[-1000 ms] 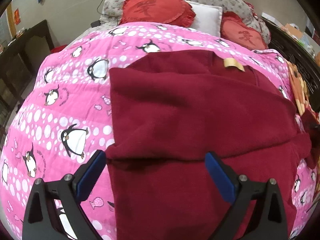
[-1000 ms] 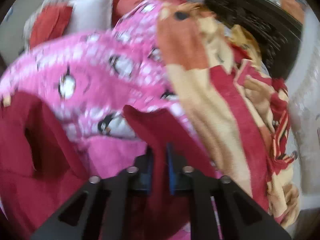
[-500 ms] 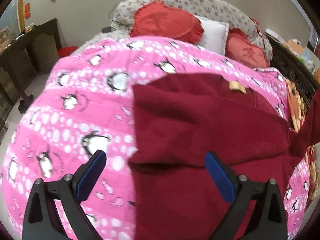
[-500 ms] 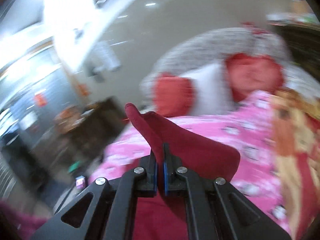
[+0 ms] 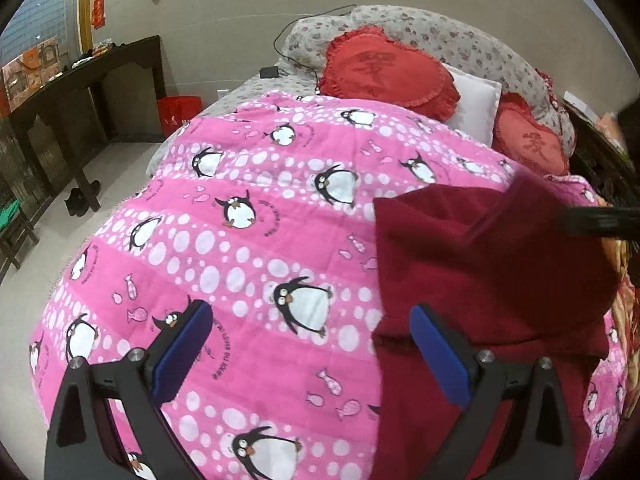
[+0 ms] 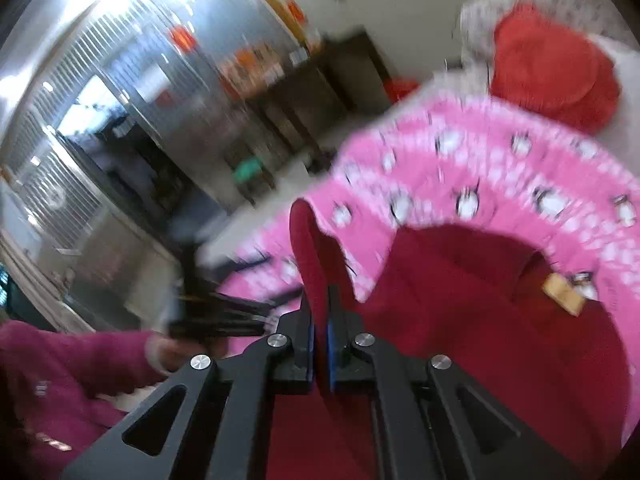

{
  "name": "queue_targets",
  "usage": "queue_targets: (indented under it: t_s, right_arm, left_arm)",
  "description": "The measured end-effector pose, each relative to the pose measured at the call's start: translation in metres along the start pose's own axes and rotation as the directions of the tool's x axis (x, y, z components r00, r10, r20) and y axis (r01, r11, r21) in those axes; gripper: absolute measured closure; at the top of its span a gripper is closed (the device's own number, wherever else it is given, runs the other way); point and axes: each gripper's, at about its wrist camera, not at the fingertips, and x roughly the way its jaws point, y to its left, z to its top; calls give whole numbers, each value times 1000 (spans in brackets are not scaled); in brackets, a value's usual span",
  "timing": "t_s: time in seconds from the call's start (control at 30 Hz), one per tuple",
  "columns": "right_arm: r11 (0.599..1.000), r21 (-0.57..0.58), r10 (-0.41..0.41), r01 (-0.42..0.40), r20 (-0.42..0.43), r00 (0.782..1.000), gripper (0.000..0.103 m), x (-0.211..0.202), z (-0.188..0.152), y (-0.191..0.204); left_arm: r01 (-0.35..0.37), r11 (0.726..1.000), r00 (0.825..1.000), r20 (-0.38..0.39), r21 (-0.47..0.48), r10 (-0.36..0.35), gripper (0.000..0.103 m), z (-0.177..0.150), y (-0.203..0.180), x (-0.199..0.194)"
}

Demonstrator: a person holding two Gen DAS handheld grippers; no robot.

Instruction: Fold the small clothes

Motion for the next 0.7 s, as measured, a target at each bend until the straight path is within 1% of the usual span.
queue_targets:
  t_s: [0.03,0.07,0.1,0.17,0.23,0.27,0.33,0.37,0.4,0.47,0.53,0.57,0.6,0.63,0.67,0.7]
  right_arm:
    - [999,16,-39,39,-11,999,103,11,3,-7]
    - [994,45,-95,95,-12,995,102,21,5,-18]
    - [982,89,-166,165,2,986,91,26,4,-32]
    - [960,161,-239,230,37,970,89,21,2,-49]
    - [944,231,-262,236,90,961,89,0,-7,-59]
    - [942,244,-264,230,114,958,88,-11,-13,-60]
    - [946,233,-268,227,163,950,88,-41,-33,-54]
    - [944,224,-283,242,173,944,87,-54,-47,-49]
    - [937,218,-314,274,174,933,86,-67,-66,-46]
    - [921,224,-359,318,175,917,86,-87,-90,-41]
    - [882,243,-444,403,147,884,85,-109,-127,-39]
    - [848,255,-506,464,130,853,85,-117,-147,-39]
    - [818,269,-551,508,118,826,85,-124,-166,-39]
    - [798,284,-577,531,111,809,85,-129,-182,-39]
    - [782,308,-593,542,101,799,85,-134,-200,-43]
    - [776,324,-594,542,86,800,84,-132,-211,-46]
  left_arm:
    - [0,1000,1000,-3,4,0,2,0,0,2]
    - [2,1000,1000,-5,6,-2,2,1,-1,3]
    - [6,1000,1000,-6,8,-6,2,0,-2,4]
    - [20,1000,1000,-9,13,-20,2,1,-6,8]
    - [44,999,999,-7,20,-44,2,4,-13,12]
    - [57,998,998,0,28,-57,2,6,-17,14]
    - [80,996,997,12,48,-80,2,11,-26,17]
    - [96,993,995,15,62,-97,2,14,-33,20]
    - [103,992,994,13,69,-104,2,16,-36,22]
    - [132,988,991,7,79,-133,2,22,-48,32]
    - [157,984,988,-1,87,-157,2,25,-59,41]
    - [167,981,986,-7,95,-167,2,27,-64,46]
    - [168,980,986,-14,108,-168,2,28,-71,52]
    - [163,979,987,-23,120,-161,2,28,-76,57]
    - [155,979,988,-37,130,-151,5,29,-80,63]
    - [151,979,988,-57,137,-144,8,28,-85,70]
